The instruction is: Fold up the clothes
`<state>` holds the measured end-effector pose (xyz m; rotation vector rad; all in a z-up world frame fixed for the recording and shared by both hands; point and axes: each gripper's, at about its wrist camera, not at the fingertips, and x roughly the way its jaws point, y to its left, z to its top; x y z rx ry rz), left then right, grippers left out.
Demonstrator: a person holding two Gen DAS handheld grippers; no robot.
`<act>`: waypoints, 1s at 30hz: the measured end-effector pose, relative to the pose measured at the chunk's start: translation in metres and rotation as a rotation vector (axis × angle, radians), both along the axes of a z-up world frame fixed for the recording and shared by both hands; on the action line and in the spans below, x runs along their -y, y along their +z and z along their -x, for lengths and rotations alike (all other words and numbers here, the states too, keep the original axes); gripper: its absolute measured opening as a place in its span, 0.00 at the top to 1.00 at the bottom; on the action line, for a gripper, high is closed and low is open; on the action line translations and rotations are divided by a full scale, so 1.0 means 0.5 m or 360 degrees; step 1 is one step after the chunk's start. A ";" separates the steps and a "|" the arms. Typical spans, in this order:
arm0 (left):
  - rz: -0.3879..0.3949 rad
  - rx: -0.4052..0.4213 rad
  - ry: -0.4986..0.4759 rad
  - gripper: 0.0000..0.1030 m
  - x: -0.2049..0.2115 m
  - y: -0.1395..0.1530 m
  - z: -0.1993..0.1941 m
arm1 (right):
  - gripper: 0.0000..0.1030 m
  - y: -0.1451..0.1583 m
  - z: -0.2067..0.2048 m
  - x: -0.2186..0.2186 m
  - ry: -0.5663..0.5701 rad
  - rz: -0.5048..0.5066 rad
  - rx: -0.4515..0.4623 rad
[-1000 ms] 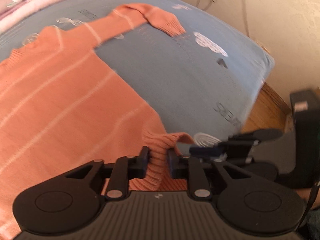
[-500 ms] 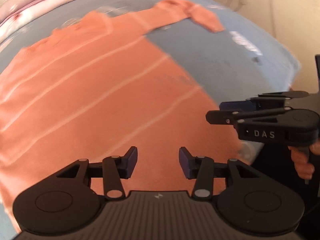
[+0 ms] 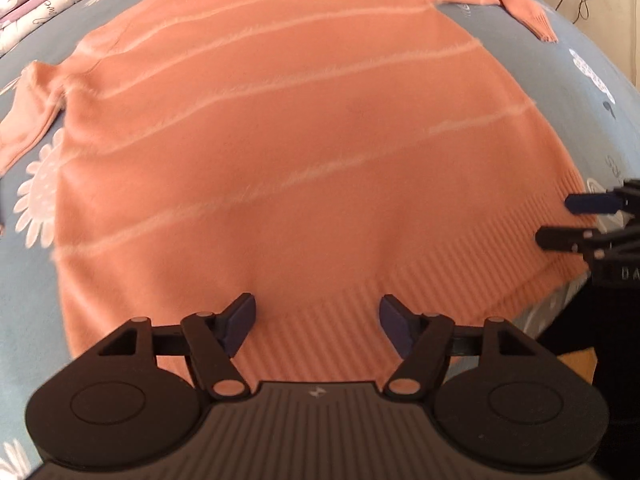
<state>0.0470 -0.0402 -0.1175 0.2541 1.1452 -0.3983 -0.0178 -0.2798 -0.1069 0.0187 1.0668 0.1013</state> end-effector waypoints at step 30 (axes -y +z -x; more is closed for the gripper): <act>0.0532 0.0042 0.0426 0.33 -0.232 0.024 -0.039 | 0.34 0.087 0.075 -0.130 0.0099 0.0075 -0.0008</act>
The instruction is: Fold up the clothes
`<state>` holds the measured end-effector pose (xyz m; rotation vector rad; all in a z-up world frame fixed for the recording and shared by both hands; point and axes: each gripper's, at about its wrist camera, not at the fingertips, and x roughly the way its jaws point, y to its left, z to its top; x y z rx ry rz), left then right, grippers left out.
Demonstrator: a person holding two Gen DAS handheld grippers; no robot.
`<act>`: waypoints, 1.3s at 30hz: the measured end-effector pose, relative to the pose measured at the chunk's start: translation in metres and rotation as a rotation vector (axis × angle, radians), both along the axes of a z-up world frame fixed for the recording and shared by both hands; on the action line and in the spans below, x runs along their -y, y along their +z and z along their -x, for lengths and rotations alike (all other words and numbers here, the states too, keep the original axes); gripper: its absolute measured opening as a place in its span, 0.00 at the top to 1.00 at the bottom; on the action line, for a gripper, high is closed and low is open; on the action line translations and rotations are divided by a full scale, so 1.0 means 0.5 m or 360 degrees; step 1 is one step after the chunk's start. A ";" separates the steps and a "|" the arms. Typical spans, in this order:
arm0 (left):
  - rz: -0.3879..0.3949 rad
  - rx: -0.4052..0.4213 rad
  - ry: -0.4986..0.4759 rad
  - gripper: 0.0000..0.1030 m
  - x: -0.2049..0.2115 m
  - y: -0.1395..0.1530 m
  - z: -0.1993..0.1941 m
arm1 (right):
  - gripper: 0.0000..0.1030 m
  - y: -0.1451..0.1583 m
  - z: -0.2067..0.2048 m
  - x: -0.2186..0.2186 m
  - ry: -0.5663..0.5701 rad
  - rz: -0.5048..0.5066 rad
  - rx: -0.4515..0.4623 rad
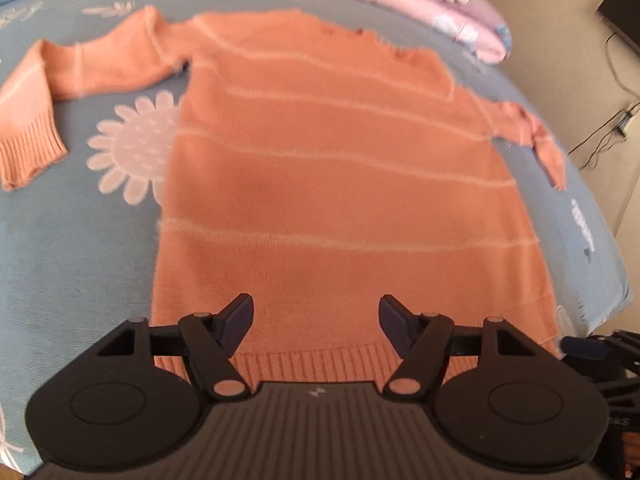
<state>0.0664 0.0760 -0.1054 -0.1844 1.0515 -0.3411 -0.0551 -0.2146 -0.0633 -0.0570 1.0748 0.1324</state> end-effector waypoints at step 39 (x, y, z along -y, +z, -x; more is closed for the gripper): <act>-0.0034 -0.0043 -0.0006 0.25 0.100 0.011 -0.107 | 0.18 -0.097 -0.054 0.018 -0.0042 -0.0249 0.0001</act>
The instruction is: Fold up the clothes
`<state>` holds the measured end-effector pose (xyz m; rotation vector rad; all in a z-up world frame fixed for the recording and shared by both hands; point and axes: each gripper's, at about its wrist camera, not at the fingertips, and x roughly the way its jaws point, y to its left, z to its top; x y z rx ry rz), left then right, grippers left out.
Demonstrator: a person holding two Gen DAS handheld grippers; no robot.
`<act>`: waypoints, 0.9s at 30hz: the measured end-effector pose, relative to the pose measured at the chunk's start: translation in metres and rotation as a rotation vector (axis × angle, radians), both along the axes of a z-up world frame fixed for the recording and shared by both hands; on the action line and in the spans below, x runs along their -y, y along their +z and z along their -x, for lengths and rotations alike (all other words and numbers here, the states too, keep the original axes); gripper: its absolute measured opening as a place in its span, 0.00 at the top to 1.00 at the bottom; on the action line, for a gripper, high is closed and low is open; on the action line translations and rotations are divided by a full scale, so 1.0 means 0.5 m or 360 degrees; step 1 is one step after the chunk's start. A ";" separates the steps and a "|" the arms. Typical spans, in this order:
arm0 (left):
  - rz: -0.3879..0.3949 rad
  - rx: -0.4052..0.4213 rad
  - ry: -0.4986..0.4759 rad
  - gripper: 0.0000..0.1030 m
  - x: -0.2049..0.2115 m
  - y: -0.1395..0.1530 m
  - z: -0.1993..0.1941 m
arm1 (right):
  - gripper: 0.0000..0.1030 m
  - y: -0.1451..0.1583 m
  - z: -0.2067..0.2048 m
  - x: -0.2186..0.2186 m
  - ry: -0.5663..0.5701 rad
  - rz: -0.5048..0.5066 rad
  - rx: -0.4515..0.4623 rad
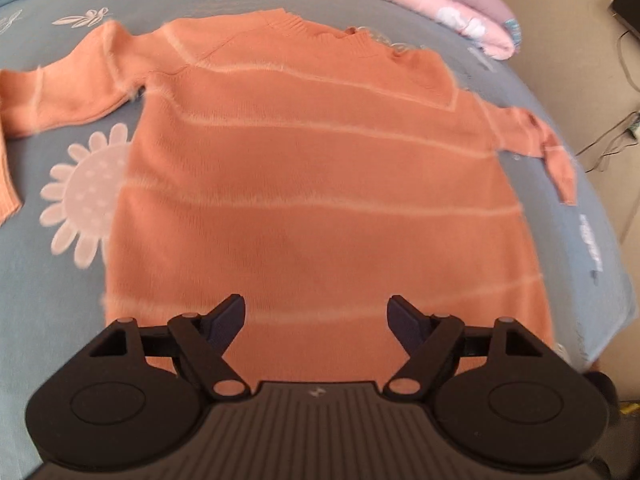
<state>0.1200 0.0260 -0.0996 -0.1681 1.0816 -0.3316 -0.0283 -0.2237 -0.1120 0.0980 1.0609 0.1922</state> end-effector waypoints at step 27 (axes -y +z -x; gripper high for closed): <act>-0.0044 0.0058 -0.0035 0.14 0.036 -0.008 -0.020 | 0.22 0.114 -0.123 0.167 -0.0053 -0.0040 0.0275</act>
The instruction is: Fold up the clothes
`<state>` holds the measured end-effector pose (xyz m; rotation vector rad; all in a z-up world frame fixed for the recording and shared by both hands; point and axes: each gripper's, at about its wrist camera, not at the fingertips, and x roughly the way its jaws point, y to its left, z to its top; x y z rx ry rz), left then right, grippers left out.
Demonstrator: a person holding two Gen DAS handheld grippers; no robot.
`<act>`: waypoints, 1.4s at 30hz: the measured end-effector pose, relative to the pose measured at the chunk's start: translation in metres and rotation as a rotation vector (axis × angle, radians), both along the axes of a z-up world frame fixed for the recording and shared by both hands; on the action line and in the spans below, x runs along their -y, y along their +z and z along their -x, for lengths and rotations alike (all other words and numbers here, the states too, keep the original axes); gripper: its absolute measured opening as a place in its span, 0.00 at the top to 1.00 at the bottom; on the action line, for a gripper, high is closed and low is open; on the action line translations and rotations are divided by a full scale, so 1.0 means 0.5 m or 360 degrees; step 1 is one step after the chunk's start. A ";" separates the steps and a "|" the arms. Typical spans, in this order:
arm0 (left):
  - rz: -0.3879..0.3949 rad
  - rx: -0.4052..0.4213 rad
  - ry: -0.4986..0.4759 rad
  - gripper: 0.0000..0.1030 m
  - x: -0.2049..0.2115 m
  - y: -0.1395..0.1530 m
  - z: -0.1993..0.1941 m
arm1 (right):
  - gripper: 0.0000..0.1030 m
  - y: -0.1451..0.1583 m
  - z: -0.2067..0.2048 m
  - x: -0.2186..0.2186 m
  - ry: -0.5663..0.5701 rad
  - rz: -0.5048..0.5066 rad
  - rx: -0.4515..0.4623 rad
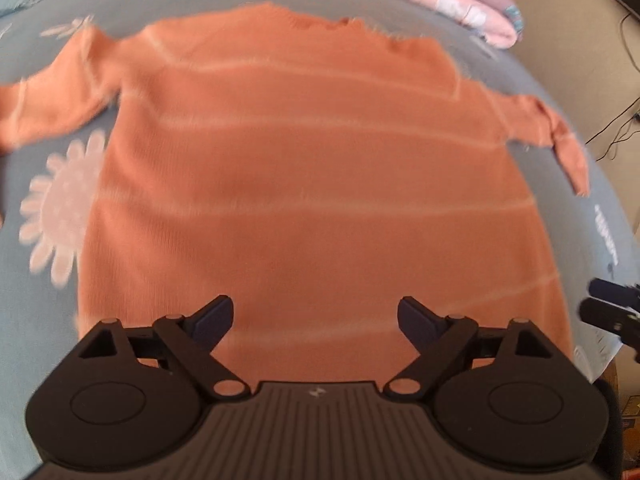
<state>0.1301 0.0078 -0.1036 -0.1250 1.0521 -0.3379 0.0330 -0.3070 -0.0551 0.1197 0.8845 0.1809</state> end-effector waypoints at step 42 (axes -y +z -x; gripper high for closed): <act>-0.0347 -0.0010 -0.1191 0.72 0.078 0.002 -0.792 | 0.93 -0.110 -1.017 -0.061 0.1279 0.0303 -0.0310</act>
